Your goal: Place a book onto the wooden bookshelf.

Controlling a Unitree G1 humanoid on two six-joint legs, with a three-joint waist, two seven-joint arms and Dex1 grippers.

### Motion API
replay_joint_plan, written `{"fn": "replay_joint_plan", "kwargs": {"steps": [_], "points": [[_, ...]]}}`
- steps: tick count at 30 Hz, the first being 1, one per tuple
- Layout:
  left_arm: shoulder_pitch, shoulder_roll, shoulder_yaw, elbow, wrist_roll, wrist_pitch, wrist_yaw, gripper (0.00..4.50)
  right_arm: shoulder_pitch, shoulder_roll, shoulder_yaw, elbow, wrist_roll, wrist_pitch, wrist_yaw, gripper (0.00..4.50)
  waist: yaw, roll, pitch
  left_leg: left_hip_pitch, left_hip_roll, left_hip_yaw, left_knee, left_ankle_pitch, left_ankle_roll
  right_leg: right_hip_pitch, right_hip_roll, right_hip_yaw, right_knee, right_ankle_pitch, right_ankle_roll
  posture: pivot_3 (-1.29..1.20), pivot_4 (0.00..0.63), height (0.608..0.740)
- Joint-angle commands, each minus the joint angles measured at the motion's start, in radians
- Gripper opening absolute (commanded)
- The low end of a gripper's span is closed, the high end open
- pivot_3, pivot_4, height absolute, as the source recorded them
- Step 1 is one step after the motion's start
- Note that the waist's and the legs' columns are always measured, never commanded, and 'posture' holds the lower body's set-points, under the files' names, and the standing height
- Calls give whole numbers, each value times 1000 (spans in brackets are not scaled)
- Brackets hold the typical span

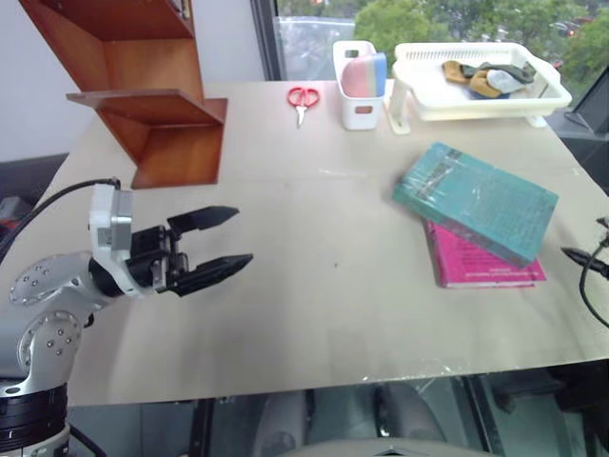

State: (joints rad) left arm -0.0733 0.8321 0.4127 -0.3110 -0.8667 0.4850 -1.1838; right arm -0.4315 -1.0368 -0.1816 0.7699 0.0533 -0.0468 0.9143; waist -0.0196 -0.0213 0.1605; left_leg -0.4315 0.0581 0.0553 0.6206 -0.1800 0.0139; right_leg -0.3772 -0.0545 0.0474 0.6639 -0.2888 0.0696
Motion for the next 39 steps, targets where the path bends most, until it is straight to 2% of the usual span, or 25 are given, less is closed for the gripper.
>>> {"fn": "replay_joint_plan", "kwargs": {"steps": [1,5,6,7,9,14,19,26,39], "points": [[-7,-5,-22,-21,16,-27,-12,4500,-124,13,35,82,-34,42,-30,3655,-2,0,0,0,0,0,0,0,0,0,0,0,0,0,0,0,150,740],[-10,-7,-33,-23,21,-33,-10,4500,-225,38,86,167,-82,31,-54,1563,-3,1,1,0,0,0,0,0,0,-1,0,0,0,0,0,0,150,740],[-12,-7,-34,-24,19,-30,-10,4500,-257,49,107,198,-104,24,-68,1284,-2,1,1,-1,0,0,0,0,0,-1,0,0,0,0,0,0,150,740],[-13,-7,-35,-25,19,-30,-9,4500,-292,63,127,233,-125,17,-85,680,-2,1,1,-1,0,0,0,0,0,-1,0,0,0,0,0,0,150,740],[-15,-8,-38,-30,19,-30,-6,4500,-359,89,169,313,-174,-8,-129,43,-6,1,1,0,0,1,0,0,0,-1,0,1,0,0,0,0,150,740],[-12,-8,-36,-45,20,-33,3,4500,-458,145,218,442,-226,-67,-151,43,-14,2,1,-1,0,1,0,0,0,-1,0,1,0,0,0,0,150,740],[12,-8,-18,-67,15,-32,16,4500,-494,181,227,481,-232,-134,-85,43,-22,2,1,-1,0,1,-1,0,0,-1,0,1,0,0,0,0,150,740],[40,-11,2,-93,8,-31,41,4500,-478,243,207,472,-196,-205,50,43,-24,2,2,0,0,1,-1,0,0,-1,0,1,0,0,0,0,150,740],[51,-8,2,-89,5,-29,44,4500,-424,352,196,367,-125,-211,161,43,-41,2,2,1,1,1,-1,0,0,0,1,1,1,0,0,0,150,740]]}}
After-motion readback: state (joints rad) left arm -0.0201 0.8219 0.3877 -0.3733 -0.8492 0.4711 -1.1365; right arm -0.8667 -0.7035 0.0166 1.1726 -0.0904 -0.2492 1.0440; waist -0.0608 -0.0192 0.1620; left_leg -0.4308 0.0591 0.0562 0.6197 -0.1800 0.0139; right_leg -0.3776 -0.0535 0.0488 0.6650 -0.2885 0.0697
